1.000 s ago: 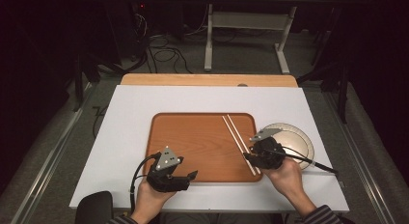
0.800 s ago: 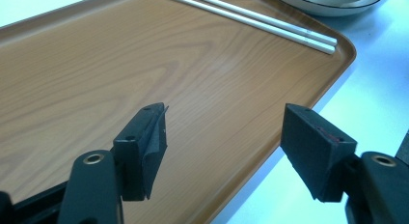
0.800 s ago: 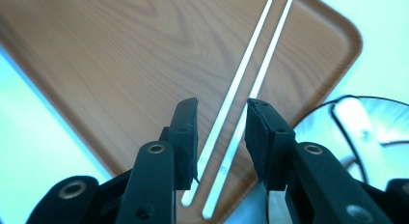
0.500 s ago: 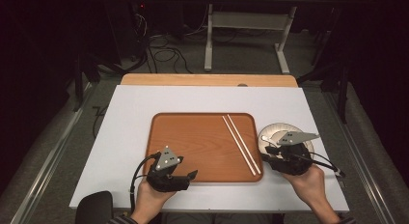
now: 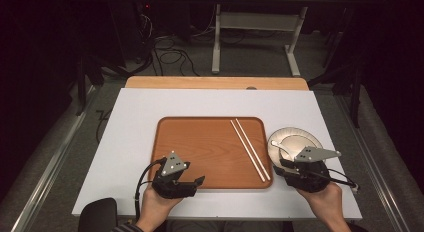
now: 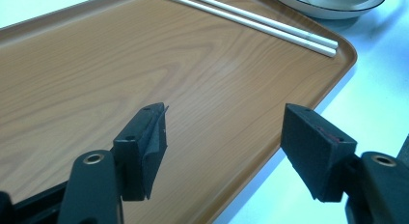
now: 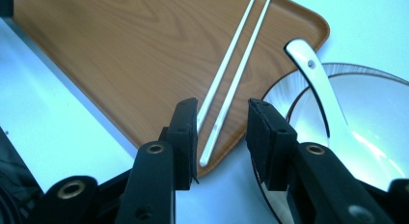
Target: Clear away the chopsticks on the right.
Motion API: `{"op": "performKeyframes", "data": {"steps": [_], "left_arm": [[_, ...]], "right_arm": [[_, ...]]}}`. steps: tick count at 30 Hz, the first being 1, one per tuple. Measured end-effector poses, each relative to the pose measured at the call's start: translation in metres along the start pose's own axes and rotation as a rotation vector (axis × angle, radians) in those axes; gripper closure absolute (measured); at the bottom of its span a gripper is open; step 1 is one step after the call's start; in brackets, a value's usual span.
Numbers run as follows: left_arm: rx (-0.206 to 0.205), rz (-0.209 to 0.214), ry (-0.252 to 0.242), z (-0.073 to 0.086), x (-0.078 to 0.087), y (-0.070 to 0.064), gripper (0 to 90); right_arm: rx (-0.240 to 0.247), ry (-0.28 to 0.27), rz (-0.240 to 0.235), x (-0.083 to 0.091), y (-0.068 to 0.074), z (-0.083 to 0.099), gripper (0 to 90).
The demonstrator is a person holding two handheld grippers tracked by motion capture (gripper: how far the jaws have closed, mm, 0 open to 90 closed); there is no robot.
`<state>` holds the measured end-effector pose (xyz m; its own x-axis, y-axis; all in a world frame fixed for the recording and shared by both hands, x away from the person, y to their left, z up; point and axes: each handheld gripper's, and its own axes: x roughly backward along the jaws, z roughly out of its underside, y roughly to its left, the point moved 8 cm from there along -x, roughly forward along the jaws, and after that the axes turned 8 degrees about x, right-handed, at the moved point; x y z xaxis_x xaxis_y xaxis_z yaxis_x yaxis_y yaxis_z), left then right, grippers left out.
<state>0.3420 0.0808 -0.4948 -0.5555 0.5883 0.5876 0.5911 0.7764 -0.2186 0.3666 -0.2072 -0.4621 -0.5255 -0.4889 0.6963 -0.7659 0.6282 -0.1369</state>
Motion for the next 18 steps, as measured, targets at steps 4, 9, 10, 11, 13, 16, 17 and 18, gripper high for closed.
{"op": "performKeyframes", "data": {"steps": [4,9,10,11,13,16,17,18], "left_arm": [[-0.004,0.0,0.002,0.0,0.0,0.0,33.3],[-0.007,0.001,0.001,0.0,0.001,0.0,33.3],[-0.007,0.0,0.001,0.0,0.001,0.0,33.3],[-0.007,-0.001,0.001,0.0,0.001,0.0,33.3],[-0.008,-0.003,0.001,0.0,0.001,0.001,33.3],[-0.008,-0.002,0.001,0.0,0.001,0.001,33.3],[-0.008,-0.003,0.003,0.0,0.001,0.001,33.3],[-0.008,-0.002,0.003,0.0,0.0,0.001,33.3]], "right_arm": [[0.026,0.025,0.021,-0.003,0.003,0.009,65.7],[0.049,0.052,-0.002,-0.014,0.014,0.014,65.5],[0.054,0.056,-0.01,-0.017,0.016,0.014,65.5],[0.06,0.061,-0.012,-0.02,0.017,0.015,65.5],[0.068,0.071,-0.01,-0.022,0.018,0.016,65.3],[0.074,0.074,-0.001,-0.023,0.018,0.017,65.0],[0.074,0.074,-0.002,-0.023,0.018,0.017,64.9],[0.071,0.069,-0.001,-0.022,0.018,0.016,64.7]]}}
